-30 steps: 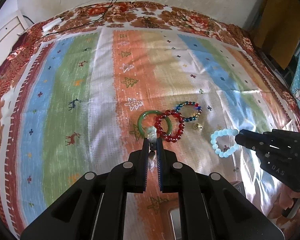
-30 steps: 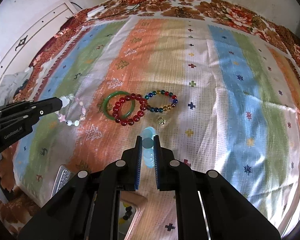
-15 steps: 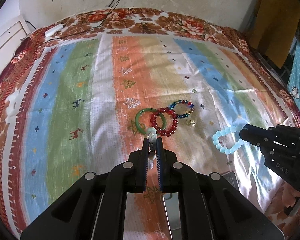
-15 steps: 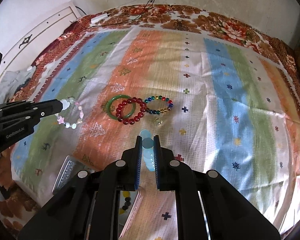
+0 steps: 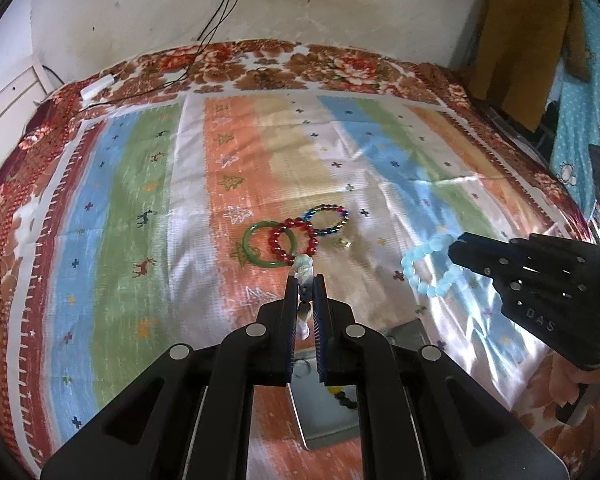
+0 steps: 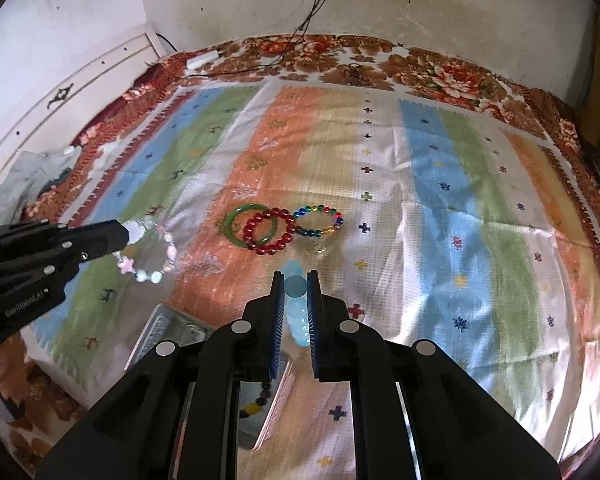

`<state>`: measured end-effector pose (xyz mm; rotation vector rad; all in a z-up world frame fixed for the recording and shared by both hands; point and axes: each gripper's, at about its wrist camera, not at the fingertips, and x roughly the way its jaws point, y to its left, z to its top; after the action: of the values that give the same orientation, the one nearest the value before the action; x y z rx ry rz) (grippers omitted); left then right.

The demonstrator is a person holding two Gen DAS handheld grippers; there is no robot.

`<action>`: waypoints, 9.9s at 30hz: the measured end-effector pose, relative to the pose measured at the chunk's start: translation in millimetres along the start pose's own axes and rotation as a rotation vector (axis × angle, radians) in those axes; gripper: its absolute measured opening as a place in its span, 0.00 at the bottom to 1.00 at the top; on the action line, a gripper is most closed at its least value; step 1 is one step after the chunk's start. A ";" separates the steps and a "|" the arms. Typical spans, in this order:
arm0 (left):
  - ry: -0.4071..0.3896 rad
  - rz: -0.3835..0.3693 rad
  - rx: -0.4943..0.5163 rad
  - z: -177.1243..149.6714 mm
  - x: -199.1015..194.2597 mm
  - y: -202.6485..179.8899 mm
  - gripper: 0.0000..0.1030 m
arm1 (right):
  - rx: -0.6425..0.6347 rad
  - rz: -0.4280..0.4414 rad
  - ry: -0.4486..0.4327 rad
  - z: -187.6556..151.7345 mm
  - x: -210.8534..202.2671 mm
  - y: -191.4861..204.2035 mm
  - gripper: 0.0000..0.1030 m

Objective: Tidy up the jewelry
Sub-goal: 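Lift both bracelets and carry them with both tools over the silver tin, then open the right tool releasing the light blue bracelet into the tin while the left releases the white one, then move both open tools forward toward the green bangle and red bracelet, then grasp the red bead bracelet with the left tool while the right grasps the gold ring, then lift and carry the red bracelet in the left tool while the right carries the ring to the tin, then open the left tool dropping the red bracelet into the tin while the right drops the ring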

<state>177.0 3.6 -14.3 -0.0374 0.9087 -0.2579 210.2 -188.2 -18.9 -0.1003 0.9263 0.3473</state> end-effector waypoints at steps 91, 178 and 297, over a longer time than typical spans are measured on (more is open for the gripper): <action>0.154 0.071 -0.060 27.6 108.8 36.9 0.57 | 0.160 0.027 0.142 14.9 100.5 -36.9 0.54; 0.280 -0.022 -0.010 50.5 191.1 42.0 0.13 | 0.081 -0.029 0.254 34.5 177.7 -35.6 0.15; 0.031 0.016 -0.032 -41.1 -9.6 -1.9 0.41 | 0.009 0.024 0.062 -45.4 5.3 17.5 0.51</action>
<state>138.8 7.1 -31.9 -0.0559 0.9435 -0.2299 172.5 -181.0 -49.3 -0.0919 0.9913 0.3637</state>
